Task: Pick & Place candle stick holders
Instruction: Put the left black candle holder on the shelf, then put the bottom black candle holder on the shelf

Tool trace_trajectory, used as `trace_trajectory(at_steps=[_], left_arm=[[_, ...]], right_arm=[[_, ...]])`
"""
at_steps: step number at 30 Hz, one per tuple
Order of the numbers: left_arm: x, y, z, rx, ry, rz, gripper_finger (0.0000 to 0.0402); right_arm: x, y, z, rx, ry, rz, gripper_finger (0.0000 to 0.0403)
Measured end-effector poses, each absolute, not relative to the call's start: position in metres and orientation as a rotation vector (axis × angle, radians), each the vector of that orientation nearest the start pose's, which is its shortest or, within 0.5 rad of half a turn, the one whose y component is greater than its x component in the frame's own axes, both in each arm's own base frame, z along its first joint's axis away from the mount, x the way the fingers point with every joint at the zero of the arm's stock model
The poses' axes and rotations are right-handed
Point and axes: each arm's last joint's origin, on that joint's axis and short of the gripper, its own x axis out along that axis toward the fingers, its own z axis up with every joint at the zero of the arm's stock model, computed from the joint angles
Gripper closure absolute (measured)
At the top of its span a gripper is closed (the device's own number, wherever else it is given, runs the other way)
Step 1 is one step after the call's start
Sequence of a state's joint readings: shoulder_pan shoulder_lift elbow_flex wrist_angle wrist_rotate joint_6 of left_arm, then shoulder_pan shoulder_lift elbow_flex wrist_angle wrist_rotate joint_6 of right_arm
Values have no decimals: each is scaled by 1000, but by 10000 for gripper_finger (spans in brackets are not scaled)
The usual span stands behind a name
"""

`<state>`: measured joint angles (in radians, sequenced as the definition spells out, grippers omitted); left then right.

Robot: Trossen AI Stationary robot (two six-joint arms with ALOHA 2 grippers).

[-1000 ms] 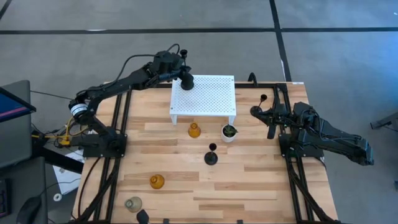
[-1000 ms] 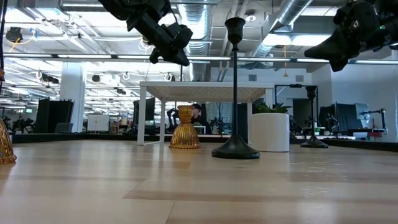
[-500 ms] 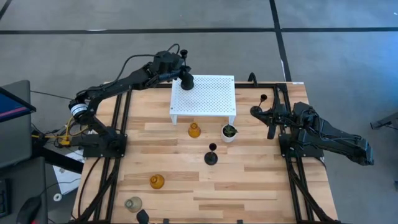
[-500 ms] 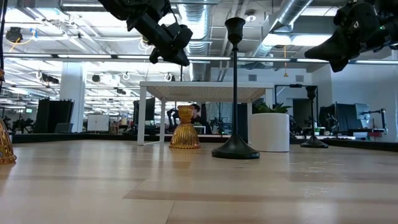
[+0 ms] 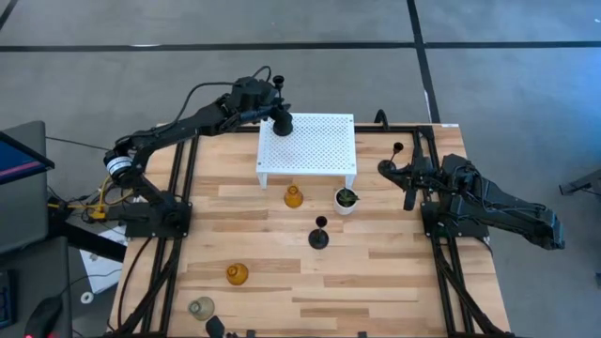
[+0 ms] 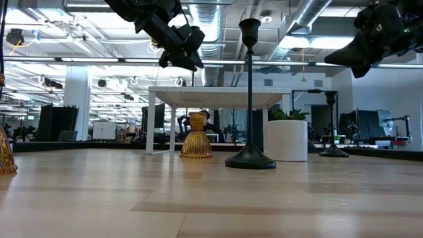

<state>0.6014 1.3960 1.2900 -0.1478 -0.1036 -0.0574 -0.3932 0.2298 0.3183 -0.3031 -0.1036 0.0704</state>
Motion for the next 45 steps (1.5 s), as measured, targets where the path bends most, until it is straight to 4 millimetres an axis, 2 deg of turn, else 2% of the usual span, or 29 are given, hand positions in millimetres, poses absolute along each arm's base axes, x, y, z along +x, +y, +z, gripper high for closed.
trace_trajectory(at_steps=[13, 22, 35, 45], left_arm=[[260, 182, 373, -117, 226, 708, 153], [260, 182, 374, -115, 218, 708, 112], [259, 181, 376, -113, 211, 708, 94], [234, 163, 402, -99, 146, 706, 96]], right_arm=[[90, -34, 225, 123, 198, -296, 403], [90, -34, 225, 123, 198, -296, 403], [90, -34, 225, 123, 198, -296, 403], [90, -34, 225, 123, 197, -296, 403]])
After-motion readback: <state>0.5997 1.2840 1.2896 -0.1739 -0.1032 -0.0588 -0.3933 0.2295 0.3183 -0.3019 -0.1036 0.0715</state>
